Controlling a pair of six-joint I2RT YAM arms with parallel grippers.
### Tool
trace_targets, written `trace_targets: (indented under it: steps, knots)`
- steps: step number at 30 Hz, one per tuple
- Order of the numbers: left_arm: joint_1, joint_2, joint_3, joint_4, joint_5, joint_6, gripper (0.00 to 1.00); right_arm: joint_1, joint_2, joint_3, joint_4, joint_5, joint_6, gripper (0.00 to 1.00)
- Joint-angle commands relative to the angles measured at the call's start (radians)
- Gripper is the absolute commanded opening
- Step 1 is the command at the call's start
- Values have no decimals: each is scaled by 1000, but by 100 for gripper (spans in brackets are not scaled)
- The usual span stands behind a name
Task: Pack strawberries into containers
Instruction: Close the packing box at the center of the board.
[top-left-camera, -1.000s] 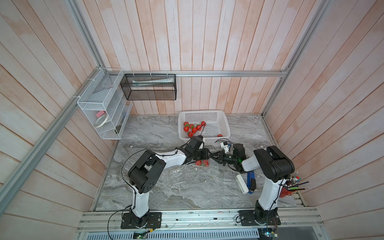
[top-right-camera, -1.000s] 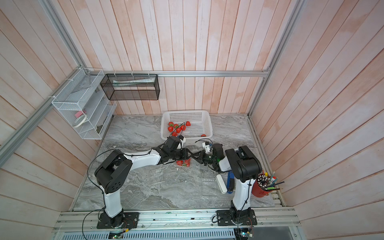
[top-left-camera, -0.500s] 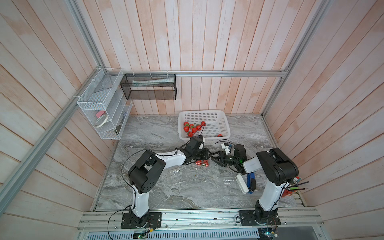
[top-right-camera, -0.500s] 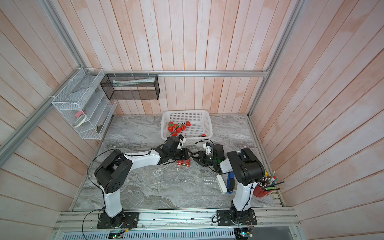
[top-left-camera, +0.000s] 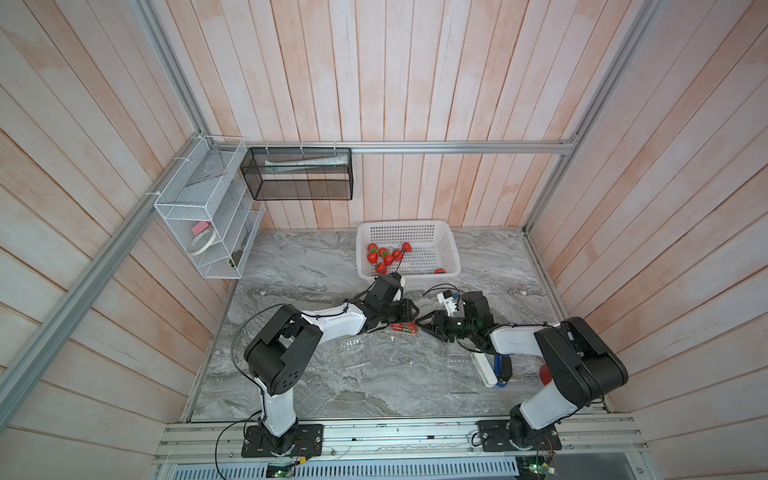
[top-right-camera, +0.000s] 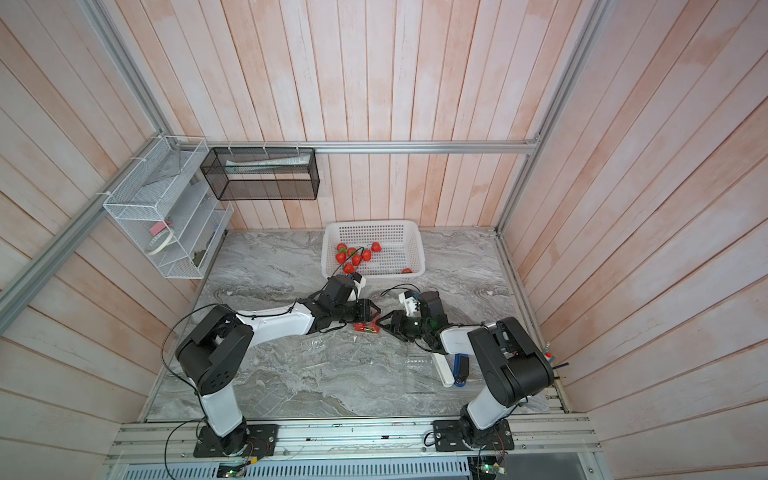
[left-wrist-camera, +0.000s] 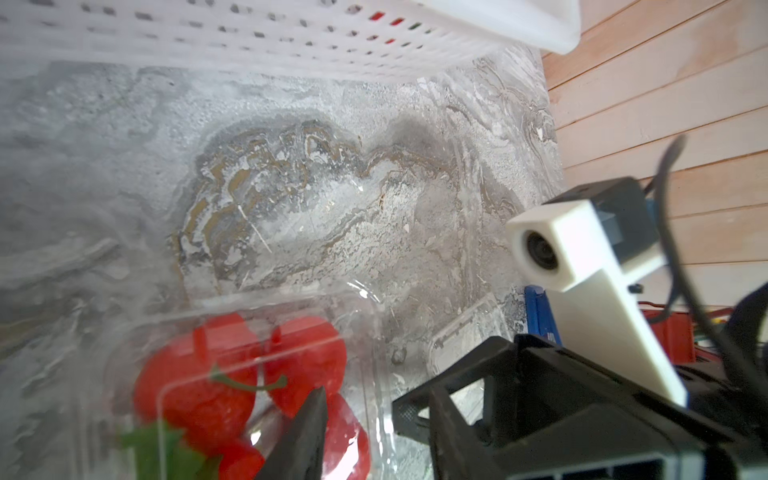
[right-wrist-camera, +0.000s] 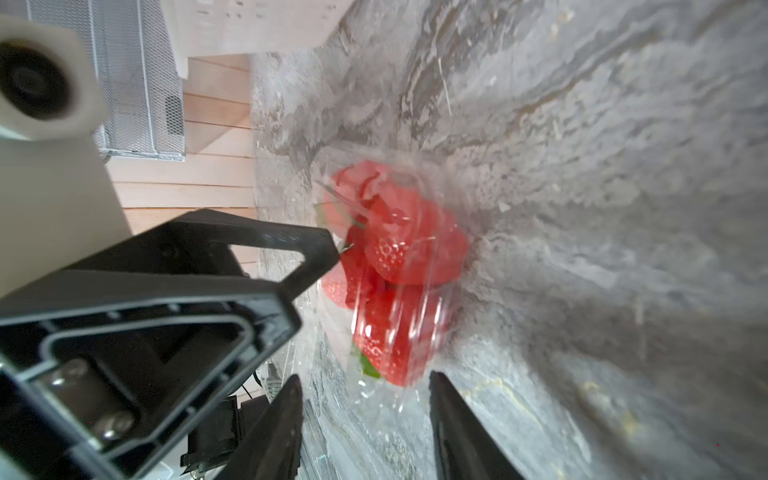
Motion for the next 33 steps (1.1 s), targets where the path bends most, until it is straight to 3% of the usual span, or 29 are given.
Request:
trace_targets:
  steps: [1, 8, 21, 26, 33]
  knots:
    - [10, -27, -34, -10, -25, 13, 43, 21, 14, -11, -25, 24, 13, 54]
    - [16, -19, -53, 13, -4, 10, 43, 46, 19, -12, 8, 46, 51, 55]
    - [18, 13, -31, 26, 22, 13, 43, 49, 129, -33, 182, 6, 136, 39]
    - [22, 23, -29, 26, 23, 13, 43, 50, 143, -39, 212, -6, 149, 28]
    - [23, 41, -17, 25, 31, 12, 43, 48, 157, -42, 233, -16, 155, 26]
